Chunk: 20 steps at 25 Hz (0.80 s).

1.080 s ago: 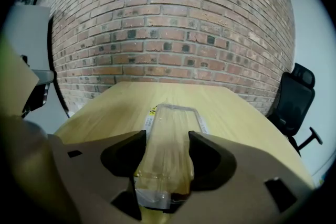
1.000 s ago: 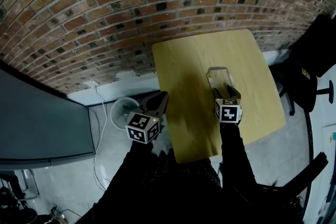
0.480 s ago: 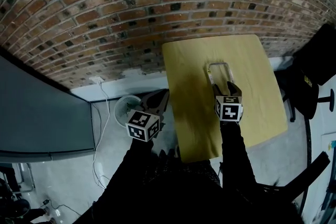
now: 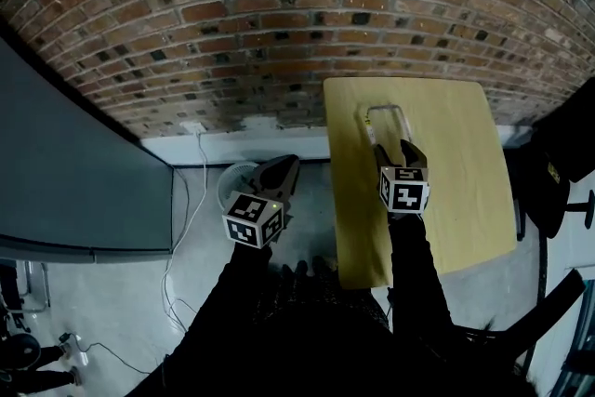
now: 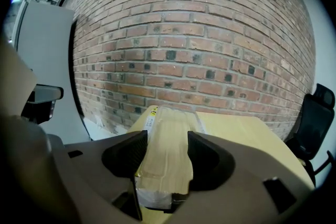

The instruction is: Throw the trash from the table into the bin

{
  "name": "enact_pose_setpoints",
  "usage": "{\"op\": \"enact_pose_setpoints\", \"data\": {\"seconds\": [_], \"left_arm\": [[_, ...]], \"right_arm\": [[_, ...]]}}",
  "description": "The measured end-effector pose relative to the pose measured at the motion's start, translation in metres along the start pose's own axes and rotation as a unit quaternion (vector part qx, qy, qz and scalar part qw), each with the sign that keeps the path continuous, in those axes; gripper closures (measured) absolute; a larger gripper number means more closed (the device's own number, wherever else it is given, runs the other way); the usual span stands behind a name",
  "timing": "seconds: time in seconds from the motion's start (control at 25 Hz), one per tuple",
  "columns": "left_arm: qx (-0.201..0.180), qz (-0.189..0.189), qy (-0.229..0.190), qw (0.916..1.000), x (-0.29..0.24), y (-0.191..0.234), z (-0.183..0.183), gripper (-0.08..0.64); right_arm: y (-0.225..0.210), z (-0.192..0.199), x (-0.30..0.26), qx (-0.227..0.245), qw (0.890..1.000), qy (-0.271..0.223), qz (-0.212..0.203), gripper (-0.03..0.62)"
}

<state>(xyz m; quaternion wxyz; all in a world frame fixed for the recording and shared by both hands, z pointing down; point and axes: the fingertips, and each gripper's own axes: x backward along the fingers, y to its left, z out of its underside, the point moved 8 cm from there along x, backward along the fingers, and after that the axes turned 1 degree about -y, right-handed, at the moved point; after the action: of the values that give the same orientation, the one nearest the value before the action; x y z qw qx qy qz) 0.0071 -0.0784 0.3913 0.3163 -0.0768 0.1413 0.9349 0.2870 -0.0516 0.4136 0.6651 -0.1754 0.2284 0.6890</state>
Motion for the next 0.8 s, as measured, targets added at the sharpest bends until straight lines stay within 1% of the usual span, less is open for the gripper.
{"op": "enact_pose_setpoints", "data": {"seconds": [0.44, 0.8], "left_arm": [[0.005, -0.063, -0.027, 0.9977, 0.073, 0.067, -0.009, 0.555], [0.015, -0.103, -0.038, 0.9939, 0.138, 0.121, -0.002, 0.555]], "right_arm": [[0.104, -0.041, -0.022, 0.04, 0.997, -0.02, -0.059, 0.337], [0.193, -0.063, -0.038, 0.065, 0.993, -0.027, -0.097, 0.337]]}}
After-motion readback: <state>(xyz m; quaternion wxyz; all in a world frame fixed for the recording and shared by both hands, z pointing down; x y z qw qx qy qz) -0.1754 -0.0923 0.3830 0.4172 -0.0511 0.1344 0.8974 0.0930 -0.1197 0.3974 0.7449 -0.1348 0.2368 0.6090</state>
